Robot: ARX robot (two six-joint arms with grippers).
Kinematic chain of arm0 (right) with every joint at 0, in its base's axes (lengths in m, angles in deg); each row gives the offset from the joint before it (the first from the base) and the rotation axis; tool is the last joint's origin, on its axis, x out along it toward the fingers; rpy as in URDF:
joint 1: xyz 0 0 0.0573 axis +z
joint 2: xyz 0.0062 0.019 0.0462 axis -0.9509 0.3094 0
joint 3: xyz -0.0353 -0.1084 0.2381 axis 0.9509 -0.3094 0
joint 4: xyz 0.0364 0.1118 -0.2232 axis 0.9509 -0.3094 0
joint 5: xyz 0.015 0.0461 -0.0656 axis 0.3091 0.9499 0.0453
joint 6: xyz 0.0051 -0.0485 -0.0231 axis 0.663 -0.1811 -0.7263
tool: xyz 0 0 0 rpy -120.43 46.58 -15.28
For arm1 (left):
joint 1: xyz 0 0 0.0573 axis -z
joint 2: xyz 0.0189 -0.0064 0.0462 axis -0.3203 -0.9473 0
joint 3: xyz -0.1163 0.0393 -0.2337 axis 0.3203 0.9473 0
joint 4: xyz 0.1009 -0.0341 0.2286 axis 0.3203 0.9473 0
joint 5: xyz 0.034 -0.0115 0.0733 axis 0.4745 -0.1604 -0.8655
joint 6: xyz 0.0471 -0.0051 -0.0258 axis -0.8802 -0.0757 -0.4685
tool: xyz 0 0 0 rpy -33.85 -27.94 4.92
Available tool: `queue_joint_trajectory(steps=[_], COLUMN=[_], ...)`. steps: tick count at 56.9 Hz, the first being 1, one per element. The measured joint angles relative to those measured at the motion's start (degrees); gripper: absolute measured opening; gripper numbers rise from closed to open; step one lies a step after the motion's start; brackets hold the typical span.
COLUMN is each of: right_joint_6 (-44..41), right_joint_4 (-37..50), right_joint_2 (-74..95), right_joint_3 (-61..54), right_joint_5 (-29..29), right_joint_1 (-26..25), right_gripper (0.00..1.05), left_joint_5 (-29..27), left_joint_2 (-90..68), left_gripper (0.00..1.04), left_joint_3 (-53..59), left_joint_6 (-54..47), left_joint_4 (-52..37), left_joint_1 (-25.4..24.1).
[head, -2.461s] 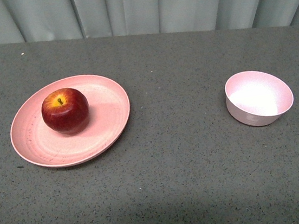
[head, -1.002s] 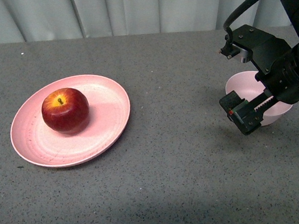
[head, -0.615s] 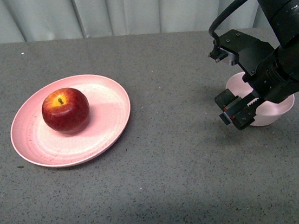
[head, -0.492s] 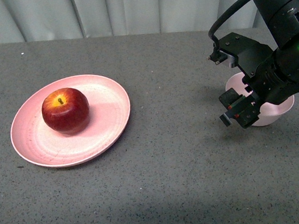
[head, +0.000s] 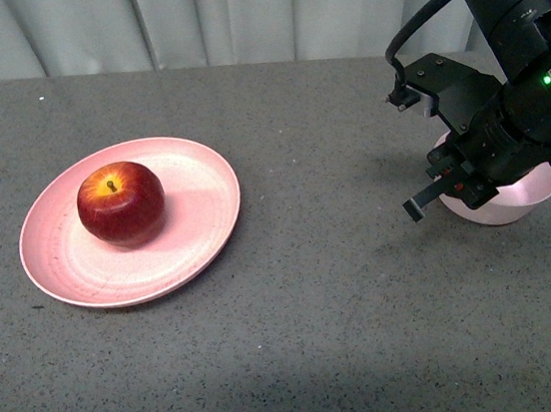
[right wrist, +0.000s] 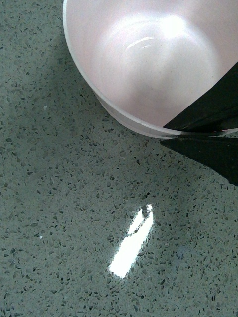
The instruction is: Move apple from plate to bowl
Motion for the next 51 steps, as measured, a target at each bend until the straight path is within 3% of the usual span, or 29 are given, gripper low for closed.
queue_joint_trajectory(steps=[13,34,51], right_joint_6=[-2.4,-4.1,-3.9], right_joint_4=[-0.7,-3.0,-5.6], right_joint_2=[-3.1,-5.2,0.0], right_joint_3=[0.0,3.1,8.1], right_joint_5=[1.7,7.7,8.4], right_joint_1=[0.9,12.9,17.1], right_gripper=[0.01,0.01,0.01], left_joint_5=[0.0,0.0,0.0], left_joint_2=[0.0,0.0,0.0], left_gripper=[0.98,0.98,0.98], left_joint_3=[0.0,0.0,0.0], left_joint_6=[0.0,0.0,0.0], left_joint_4=[0.0,0.0,0.0], left_joint_1=[0.0,0.0,0.0])
